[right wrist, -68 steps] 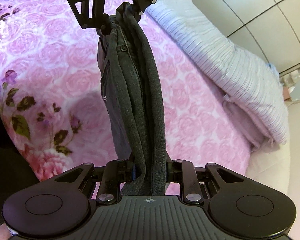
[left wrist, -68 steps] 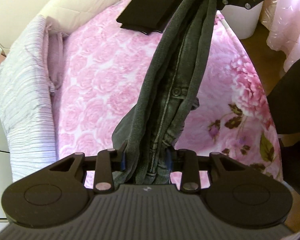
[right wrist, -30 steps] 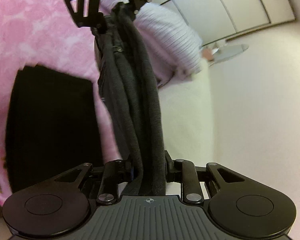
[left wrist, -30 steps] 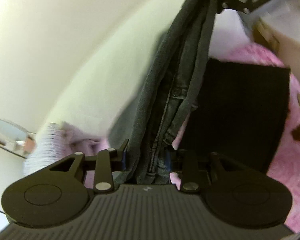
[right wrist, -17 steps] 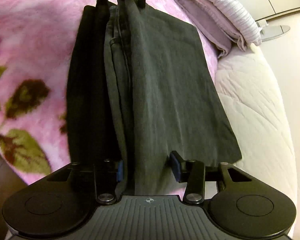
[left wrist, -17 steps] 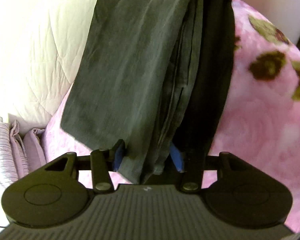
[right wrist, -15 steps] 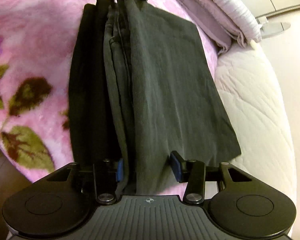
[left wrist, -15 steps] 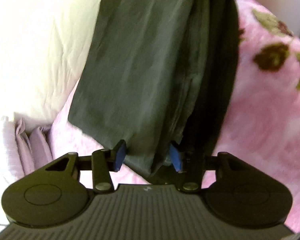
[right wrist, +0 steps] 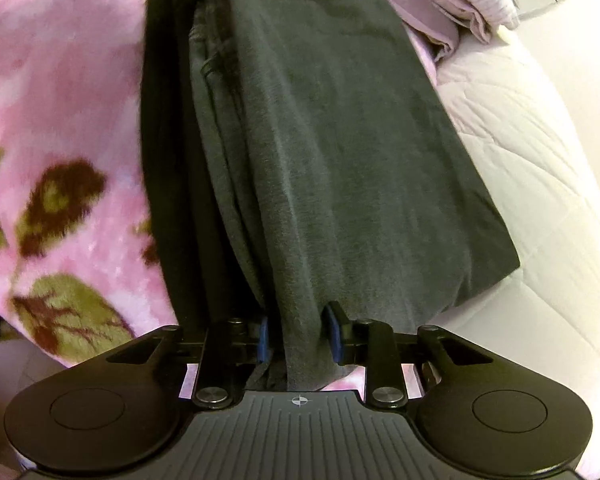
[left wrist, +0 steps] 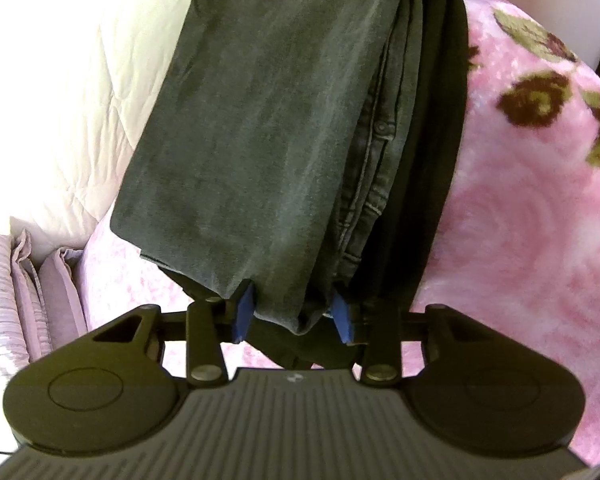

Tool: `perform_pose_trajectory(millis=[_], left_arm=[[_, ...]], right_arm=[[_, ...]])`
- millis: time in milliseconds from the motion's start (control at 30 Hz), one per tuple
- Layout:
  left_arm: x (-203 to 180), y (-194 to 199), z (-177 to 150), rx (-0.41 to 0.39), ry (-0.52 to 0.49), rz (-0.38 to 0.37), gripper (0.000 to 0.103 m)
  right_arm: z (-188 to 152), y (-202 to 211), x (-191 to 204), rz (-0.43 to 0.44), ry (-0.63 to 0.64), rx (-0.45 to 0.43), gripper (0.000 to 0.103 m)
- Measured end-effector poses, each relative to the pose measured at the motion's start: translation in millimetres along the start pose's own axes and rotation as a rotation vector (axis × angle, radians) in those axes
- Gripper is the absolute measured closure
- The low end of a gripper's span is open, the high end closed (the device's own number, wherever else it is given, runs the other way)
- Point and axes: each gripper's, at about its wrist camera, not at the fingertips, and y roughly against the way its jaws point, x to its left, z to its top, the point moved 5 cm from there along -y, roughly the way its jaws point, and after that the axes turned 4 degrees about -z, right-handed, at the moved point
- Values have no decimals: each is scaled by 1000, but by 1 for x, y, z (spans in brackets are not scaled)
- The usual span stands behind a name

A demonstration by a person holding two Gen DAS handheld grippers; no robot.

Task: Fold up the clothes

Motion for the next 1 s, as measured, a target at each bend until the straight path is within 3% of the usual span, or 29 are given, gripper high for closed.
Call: perform_pose_trajectory(millis=[67,200,400,600,667,733,800,833,867,1000], left_arm=[[6,-3,0,5,-6,-15,66],[18,3,-2,10,23,-45,65],[45,34,0,11,254,-104,64],[69,62,-1,6,575,-140,63],[73,68,-2,17,687,-149,59],[73,72,-2,33,797,-156,48],[73,77,-4,44,896,-165,38],[71,81,-4,45,944,-164,31],[69,83,-5,50,981,-159,30],[63,94,-9,61,1135,-149,12]], right_arm=[[2,0,1,-4,14,3,68],[6,12,-3,4,14,42,66],[3,44,-17,65,-155,89,66],[5,66,-52,117,-505,105,66],[2,73,-60,161,-664,124,66],[0,74,-69,217,-818,143,65],[-2,73,-76,251,-913,165,57],[-3,74,-78,260,-946,172,47],[-4,74,-81,270,-979,180,39],[-5,92,-81,272,-1044,174,30]])
